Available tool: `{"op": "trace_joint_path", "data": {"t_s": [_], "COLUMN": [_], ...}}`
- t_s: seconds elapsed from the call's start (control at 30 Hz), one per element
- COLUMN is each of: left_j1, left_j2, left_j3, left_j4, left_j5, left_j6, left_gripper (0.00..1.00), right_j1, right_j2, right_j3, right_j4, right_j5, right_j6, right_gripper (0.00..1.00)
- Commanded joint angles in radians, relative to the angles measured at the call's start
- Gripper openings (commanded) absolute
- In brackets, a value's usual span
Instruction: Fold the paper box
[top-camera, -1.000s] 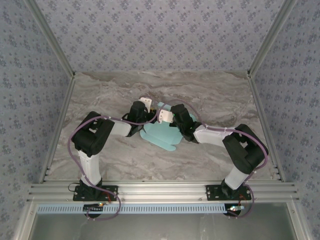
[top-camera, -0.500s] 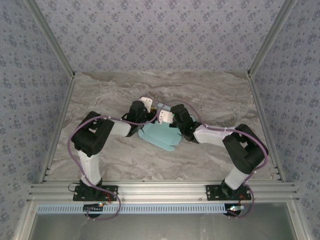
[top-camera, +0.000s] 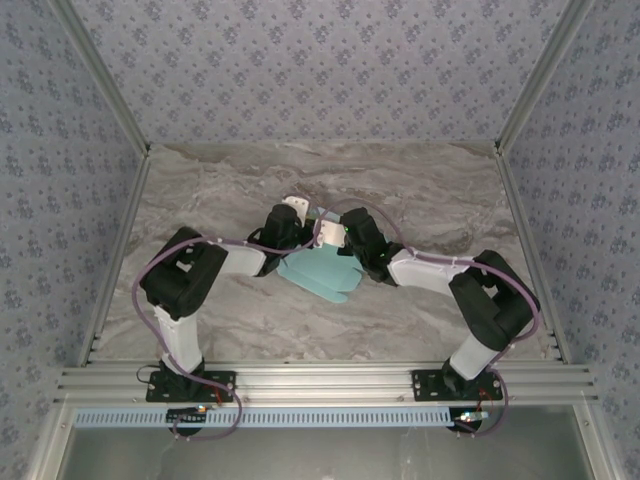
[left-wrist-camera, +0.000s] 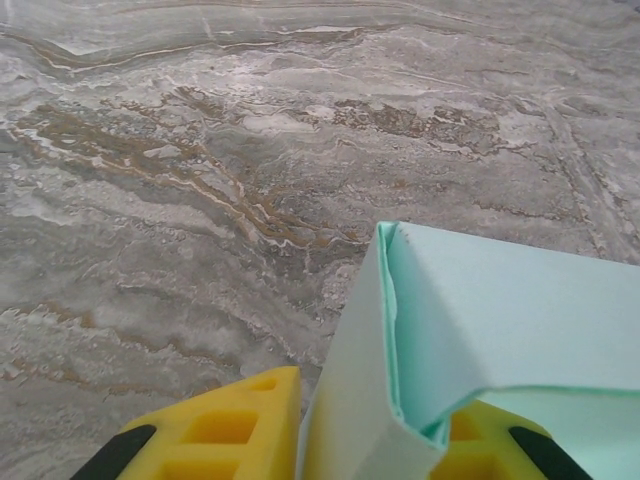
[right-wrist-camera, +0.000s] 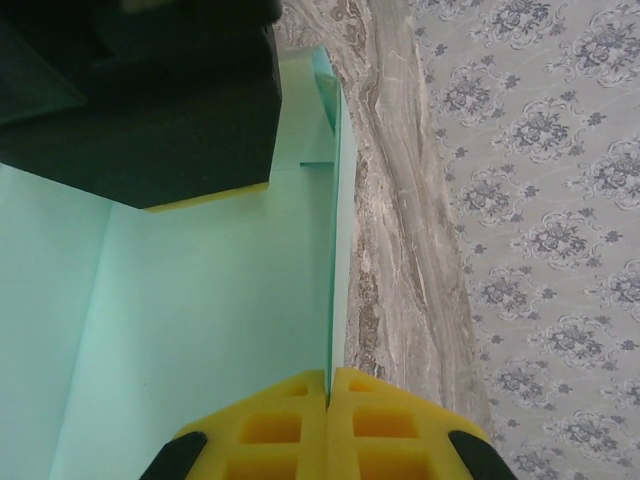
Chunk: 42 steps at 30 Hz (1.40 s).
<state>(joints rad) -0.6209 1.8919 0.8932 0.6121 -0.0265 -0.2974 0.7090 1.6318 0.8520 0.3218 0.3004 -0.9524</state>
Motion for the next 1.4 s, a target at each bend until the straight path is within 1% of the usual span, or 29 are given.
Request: {"op": "trace_joint_path", "data": {"t_s": [0.0,0.37,0.53,0.6,0.63,0.73,0.83,0.93,1.07,1.2,1.37], "left_j1": [0.037,-0.007,-0.014,-0.014,-0.013,0.0,0.013,0.017,0.021,0.022,0.021], "left_j2": [-0.03,-0.031,-0.025,-0.028,-0.031,-0.034,-0.034,-0.045,-0.072,-0.084,-0.097], "left_j3": [0.027,0.06,0.078,0.066,0.056,0.043,0.042,0.035,0.025,0.014,-0.014], "left_j4": [-0.056,-0.12,-0.146,-0.12,-0.101,-0.074,-0.082,-0.103,-0.142,-0.175,-0.172], "left_j5": [-0.285,-0.484,-0.504,-0.473,-0.441,-0.298,-0.185,-0.13,-0.091,-0.063,-0.012], "left_j6": [-0.032,0.014,0.028,0.045,0.047,0.058,0.064,0.071,0.094,0.104,0.088], "left_gripper": [0.21,0.15,0.13,0.13,0.14,0.23,0.32,0.4,0.49,0.56,0.62], "right_j1": [0.025,0.035,0.034,0.029,0.025,0.012,0.003,-0.005,-0.011,-0.014,-0.019], "right_j2": [-0.044,-0.042,-0.037,-0.037,-0.035,-0.033,-0.031,-0.03,-0.032,-0.03,-0.029], "right_j3": [-0.005,-0.001,0.002,0.005,0.005,0.011,0.018,0.027,0.029,0.028,0.029], "right_j4": [-0.145,-0.175,-0.171,-0.17,-0.168,-0.168,-0.171,-0.179,-0.181,-0.179,-0.179], "right_j5": [-0.071,-0.092,-0.087,-0.08,-0.076,-0.06,-0.05,-0.046,-0.045,-0.044,-0.044], "right_j6": [0.024,0.045,0.046,0.046,0.046,0.043,0.039,0.038,0.038,0.038,0.037], "right_gripper": [0.0,0.0,0.0,0.0,0.0,0.0,0.0,0.0,0.0,0.0,0.0]}}
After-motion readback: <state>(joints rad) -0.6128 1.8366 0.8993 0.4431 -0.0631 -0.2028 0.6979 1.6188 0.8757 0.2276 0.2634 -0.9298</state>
